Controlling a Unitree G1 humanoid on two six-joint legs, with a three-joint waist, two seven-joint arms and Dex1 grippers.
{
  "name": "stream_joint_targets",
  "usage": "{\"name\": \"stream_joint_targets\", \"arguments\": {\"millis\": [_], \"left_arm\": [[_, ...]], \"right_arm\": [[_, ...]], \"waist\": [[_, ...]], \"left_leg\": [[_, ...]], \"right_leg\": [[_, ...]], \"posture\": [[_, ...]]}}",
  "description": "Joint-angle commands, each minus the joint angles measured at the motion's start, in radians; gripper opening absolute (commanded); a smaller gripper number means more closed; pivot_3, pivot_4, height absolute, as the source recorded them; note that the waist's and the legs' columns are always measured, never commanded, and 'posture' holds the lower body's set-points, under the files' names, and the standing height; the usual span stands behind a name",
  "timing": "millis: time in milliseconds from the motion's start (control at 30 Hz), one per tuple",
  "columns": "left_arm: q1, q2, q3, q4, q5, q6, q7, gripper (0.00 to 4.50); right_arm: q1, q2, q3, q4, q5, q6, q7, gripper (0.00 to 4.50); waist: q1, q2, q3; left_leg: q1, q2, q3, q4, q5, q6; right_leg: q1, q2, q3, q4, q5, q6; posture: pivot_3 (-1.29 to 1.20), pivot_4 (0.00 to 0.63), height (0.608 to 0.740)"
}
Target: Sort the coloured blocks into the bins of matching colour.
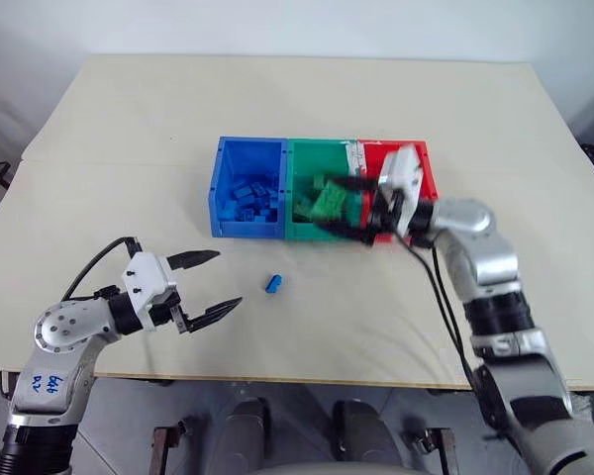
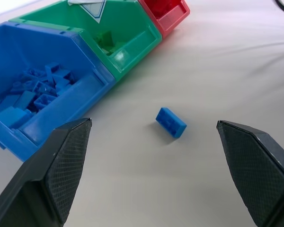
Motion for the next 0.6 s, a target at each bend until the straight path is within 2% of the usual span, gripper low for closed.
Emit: {"name": "stream_joint_targets", "arguments": {"millis": [33,100,167,333,433,500,600], "left_arm": [[-0.005,-0.008,-0.001,-0.020,-0.010,-0.005,0.011,4.50],[-0.007,-0.010,-0.002,-0.025,-0.009,-0.002,0.014,4.50],[-0.005,-0.011,-0.003,-0.029,-0.009,0.000,0.018,4.50],[0.004,-0.013,-0.003,-0.035,-0.007,-0.002,0.026,4.50],[0.016,-0.014,0.013,-0.033,-0.022,0.012,0.033,4.50],[0.038,-0.008,0.032,-0.022,-0.027,0.007,0.025,4.50],[0.077,-0.002,0.065,0.002,-0.022,-0.015,0.016,4.50]], "right_arm": [[-0.065,0.019,-0.025,0.141,-0.072,-0.100,-0.105,3.46],[-0.085,0.032,-0.023,0.165,-0.077,-0.101,-0.108,4.18],[-0.093,0.038,-0.018,0.166,-0.075,-0.085,-0.096,4.49],[-0.082,0.019,-0.031,0.131,-0.057,-0.060,-0.056,4.49],[-0.017,-0.038,-0.041,0.043,0.021,0.003,0.089,4.49],[0.071,-0.091,-0.064,-0.043,0.099,0.015,0.212,4.49],[0.213,-0.177,-0.095,-0.122,0.143,-0.021,0.323,4.49]], "waist": [[-0.002,0.000,0.000],[-0.006,0.000,0.000],[-0.011,0.000,0.000],[-0.014,0.000,0.000],[-0.012,0.000,0.000],[-0.007,0.000,0.000],[-0.003,0.000,0.000]], "left_leg": [[0.000,0.000,0.000,0.000,0.000,0.000],[-0.001,0.000,0.000,0.000,0.000,0.000],[-0.002,0.000,0.000,0.000,0.000,0.000],[-0.003,0.000,0.000,-0.001,0.000,0.000],[-0.003,0.000,0.000,0.000,0.000,0.000],[-0.003,0.000,0.000,0.000,0.000,0.000],[-0.003,0.000,0.000,0.000,-0.001,0.002]], "right_leg": [[0.000,0.000,0.000,0.000,0.000,0.000],[0.000,0.000,0.000,0.004,0.000,0.000],[-0.001,0.000,0.000,0.004,0.000,0.000],[-0.004,0.000,0.000,0.006,0.000,0.000],[-0.004,0.000,0.001,0.006,0.000,0.000],[-0.004,-0.001,0.000,0.006,0.000,0.000],[0.000,-0.001,-0.002,0.002,0.000,0.000]], "posture": [[0.00,0.150,0.740],[0.00,0.150,0.740],[0.00,0.150,0.740],[0.00,0.150,0.740],[0.00,0.150,0.740],[0.00,0.150,0.740],[0.00,0.150,0.740]]}}
